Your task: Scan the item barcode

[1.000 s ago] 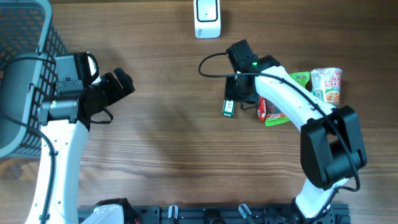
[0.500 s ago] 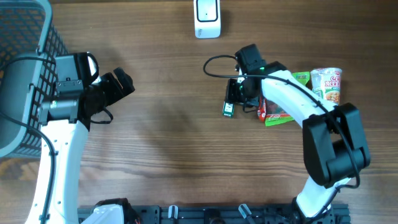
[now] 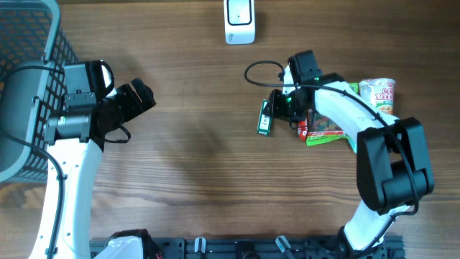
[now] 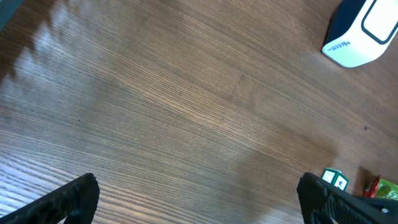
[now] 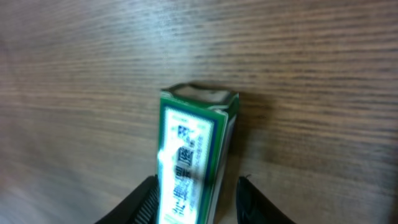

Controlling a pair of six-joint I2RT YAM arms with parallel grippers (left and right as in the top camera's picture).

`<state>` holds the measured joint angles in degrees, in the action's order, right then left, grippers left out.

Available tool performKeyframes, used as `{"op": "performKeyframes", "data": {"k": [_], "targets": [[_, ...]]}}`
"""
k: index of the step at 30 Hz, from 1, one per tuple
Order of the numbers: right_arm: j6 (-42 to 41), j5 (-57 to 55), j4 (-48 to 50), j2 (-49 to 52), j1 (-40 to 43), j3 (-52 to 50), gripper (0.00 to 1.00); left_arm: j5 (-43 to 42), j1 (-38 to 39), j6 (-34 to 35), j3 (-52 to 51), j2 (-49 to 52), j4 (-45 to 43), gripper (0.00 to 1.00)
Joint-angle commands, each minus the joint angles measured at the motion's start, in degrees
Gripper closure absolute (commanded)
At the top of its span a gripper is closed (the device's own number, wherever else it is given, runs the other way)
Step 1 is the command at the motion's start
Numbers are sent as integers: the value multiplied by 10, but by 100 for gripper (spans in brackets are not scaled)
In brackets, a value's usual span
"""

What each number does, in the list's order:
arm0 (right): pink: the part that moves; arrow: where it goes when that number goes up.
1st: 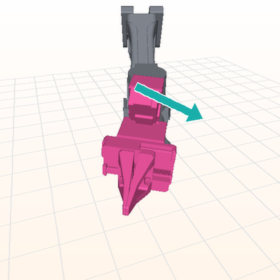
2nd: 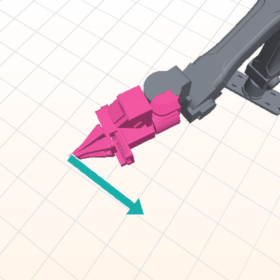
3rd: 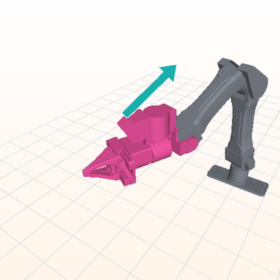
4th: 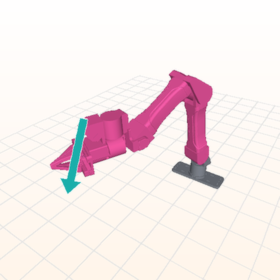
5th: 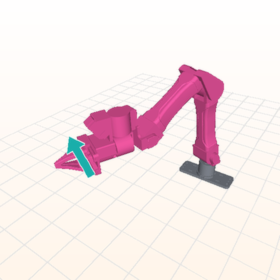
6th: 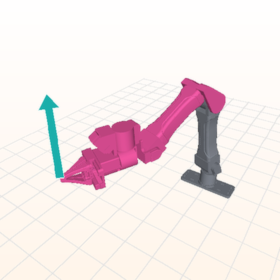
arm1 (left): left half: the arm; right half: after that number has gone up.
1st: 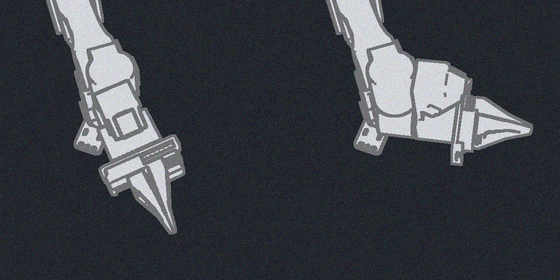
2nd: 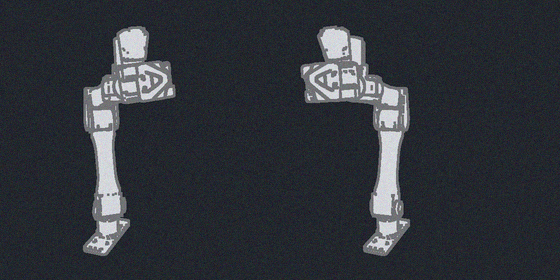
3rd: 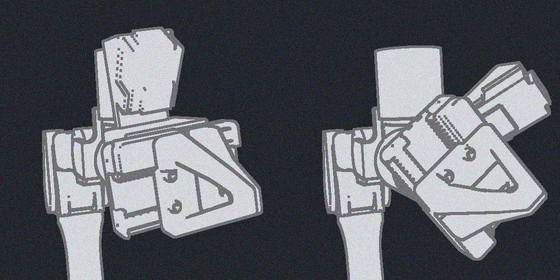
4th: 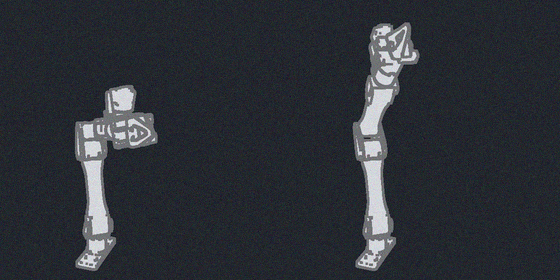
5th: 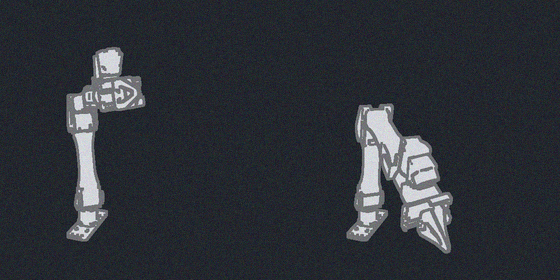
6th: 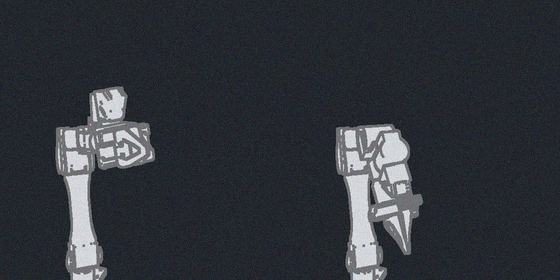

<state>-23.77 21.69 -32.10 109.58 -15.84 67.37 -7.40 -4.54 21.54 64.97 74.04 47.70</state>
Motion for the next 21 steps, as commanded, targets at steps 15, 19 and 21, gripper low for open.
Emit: {"op": "performKeyframes", "data": {"k": [15, 19, 21], "targets": [[-53, 6, 122, -15, -5, -89, 93, -5, 2, -5, 0, 2, -1, 0], [-47, 4, 125, -26, -4, -83, 96, -5, 2, -5, 0, 2, -1, 0], [-44, -5, 117, -37, -4, -73, 96, -5, 2, -5, 0, 2, -1, 0]]}}
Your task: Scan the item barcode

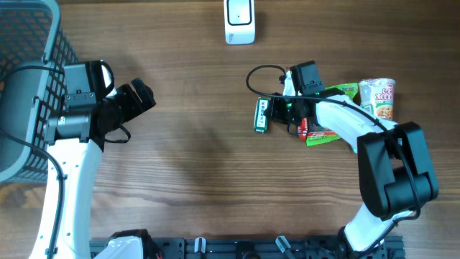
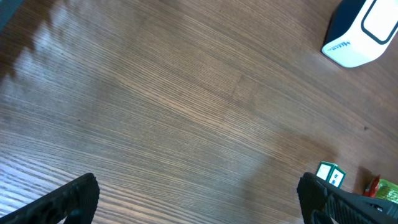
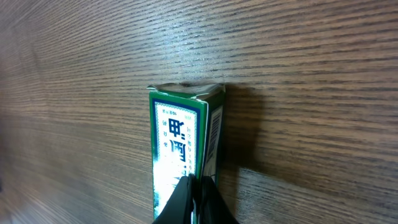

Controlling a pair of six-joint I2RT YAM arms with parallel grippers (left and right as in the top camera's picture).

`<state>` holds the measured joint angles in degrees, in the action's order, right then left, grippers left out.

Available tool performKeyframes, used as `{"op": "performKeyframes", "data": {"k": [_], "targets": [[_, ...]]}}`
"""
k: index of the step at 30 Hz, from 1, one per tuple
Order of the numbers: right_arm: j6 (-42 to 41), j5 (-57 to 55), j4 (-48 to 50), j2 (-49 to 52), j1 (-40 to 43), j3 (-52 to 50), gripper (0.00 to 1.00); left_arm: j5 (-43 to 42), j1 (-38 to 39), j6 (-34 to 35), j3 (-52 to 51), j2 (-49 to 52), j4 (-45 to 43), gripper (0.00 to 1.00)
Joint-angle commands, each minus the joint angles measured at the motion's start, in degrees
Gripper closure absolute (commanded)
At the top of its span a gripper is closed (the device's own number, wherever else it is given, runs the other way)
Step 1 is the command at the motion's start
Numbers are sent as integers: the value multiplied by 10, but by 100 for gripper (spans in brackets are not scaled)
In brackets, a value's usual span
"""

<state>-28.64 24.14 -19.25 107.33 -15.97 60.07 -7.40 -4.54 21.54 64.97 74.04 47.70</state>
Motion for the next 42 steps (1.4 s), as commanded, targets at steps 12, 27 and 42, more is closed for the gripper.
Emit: {"op": "performKeyframes", "data": {"k": [12, 27, 42], "targets": [[31, -270, -143, -36, -88, 88, 96, -5, 2, -5, 0, 2, -1, 0], [-64, -315, -176, -36, -143, 110, 32, -5, 2, -5, 0, 2, -1, 0], [-221, -293, -143, -36, -165, 37, 36, -5, 2, -5, 0, 2, -1, 0]]}}
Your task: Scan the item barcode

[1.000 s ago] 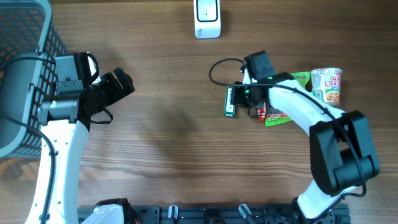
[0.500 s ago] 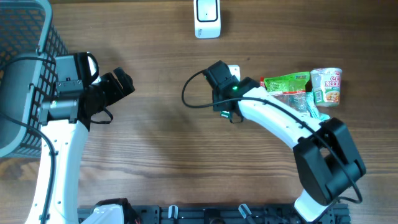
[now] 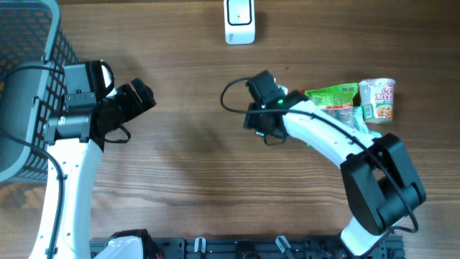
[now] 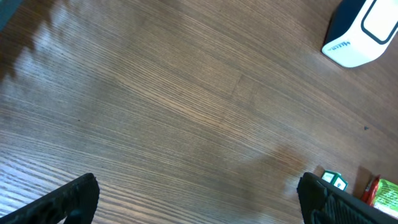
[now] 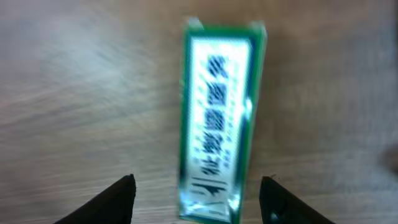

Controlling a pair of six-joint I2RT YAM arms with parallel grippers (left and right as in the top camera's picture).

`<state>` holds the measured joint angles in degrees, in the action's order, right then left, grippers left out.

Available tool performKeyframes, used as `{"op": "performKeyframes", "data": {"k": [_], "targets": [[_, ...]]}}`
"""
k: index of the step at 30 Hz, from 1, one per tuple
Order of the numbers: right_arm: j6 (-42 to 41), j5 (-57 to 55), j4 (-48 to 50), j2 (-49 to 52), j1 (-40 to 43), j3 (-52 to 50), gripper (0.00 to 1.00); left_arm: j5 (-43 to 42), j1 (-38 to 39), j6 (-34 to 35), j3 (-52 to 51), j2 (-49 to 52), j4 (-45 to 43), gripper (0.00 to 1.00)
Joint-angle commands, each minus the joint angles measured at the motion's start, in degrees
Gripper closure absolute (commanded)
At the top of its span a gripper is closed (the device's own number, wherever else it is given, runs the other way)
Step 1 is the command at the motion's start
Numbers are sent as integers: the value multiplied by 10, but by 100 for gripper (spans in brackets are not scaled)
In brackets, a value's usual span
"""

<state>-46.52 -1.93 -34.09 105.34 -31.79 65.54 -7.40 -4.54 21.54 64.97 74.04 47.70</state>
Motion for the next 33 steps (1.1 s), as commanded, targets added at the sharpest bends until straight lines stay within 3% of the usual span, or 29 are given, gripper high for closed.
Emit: {"op": "performKeyframes", "data": {"k": [1, 6, 8, 17, 28, 33], "targets": [[-47, -38, 10, -16, -11, -24, 36, -5, 2, -5, 0, 2, -1, 0], [-43, -76, 36, -4, -20, -32, 40, -5, 2, -5, 0, 2, -1, 0], [-45, -68, 36, 0, -20, -32, 48, -5, 2, -5, 0, 2, -1, 0], [20, -80, 38, 0, -21, -32, 63, -5, 2, -5, 0, 2, -1, 0], [27, -82, 63, 7, -21, -32, 64, -5, 2, -5, 0, 2, -1, 0], [76, -131, 57, 3, -21, -26, 79, -5, 2, -5, 0, 2, -1, 0]]}}
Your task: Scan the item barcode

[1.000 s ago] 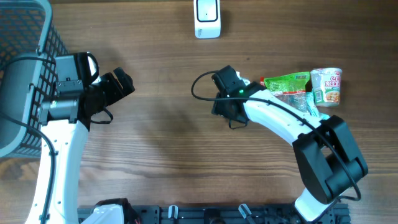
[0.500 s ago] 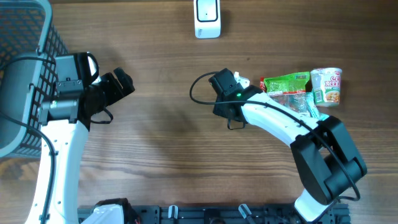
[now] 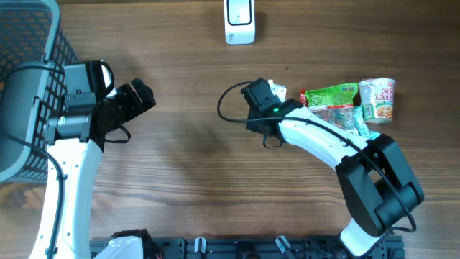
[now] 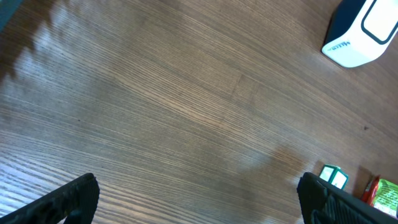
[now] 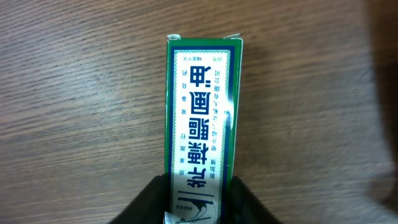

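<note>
A narrow green box [image 5: 200, 118] with a white label of Chinese characters is the item. My right gripper [image 5: 200, 190] is shut on its near end, a black finger [image 5: 155, 199] pressed to each side. From overhead, that gripper [image 3: 262, 104] sits at the table's middle and covers most of the box; a pale end [image 3: 277, 92] shows beside it. The white scanner [image 3: 239, 21] stands at the far edge, also in the left wrist view [image 4: 364, 31]. My left gripper [image 4: 196, 193] hangs open over bare wood at the left [image 3: 135, 99], far from the box [image 4: 333, 176].
A green snack bag [image 3: 330, 97] and a cup of noodles [image 3: 378, 97] lie to the right of the right gripper. A grey wire basket [image 3: 29, 65] fills the far left corner behind the left arm. A black cable [image 3: 226, 108] loops off the right wrist.
The right gripper's jaws stood wide apart about the box; now they are shut on its sides. The gripper has shifted slightly left. The left arm has not moved.
The box lay right of centre next to the snacks, the right gripper's fingers on either side of it. Then the fingers were together at the box's near end. Later box and gripper were further left, jaws wide. Now the jaws grip the box.
</note>
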Controlling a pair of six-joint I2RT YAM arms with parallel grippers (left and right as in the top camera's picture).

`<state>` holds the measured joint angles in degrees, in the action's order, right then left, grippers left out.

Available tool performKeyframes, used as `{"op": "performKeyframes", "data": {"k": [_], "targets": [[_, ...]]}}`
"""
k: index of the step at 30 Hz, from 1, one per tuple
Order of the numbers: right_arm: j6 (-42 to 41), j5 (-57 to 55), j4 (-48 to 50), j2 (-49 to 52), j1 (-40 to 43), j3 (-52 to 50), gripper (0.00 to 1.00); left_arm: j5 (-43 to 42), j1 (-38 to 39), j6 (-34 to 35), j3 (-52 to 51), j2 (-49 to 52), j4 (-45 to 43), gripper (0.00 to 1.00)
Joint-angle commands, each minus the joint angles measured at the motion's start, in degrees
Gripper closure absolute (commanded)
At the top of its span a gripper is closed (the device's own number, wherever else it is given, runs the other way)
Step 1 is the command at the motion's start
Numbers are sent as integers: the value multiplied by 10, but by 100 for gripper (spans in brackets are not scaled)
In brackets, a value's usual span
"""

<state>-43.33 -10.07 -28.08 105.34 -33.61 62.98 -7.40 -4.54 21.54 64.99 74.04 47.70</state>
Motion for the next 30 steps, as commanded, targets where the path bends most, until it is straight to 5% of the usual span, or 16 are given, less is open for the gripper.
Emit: {"op": "performKeyframes", "data": {"k": [1, 3, 15, 25, 30], "targets": [[51, -56, -8, 2, -2, 3, 77, -5, 2, -5, -1, 2, -1, 0], [50, -55, -16, 2, -2, 8, 54, -5, 2, -5, -1, 2, -1, 0], [20, -45, 21, 19, 0, -9, 42, -5, 2, -5, -1, 2, -1, 0], [14, -29, 39, 28, 33, -8, 54, -5, 2, -5, -1, 2, -1, 0], [40, -29, 45, 28, 33, -7, 71, -5, 2, -5, -1, 2, -1, 0]]}}
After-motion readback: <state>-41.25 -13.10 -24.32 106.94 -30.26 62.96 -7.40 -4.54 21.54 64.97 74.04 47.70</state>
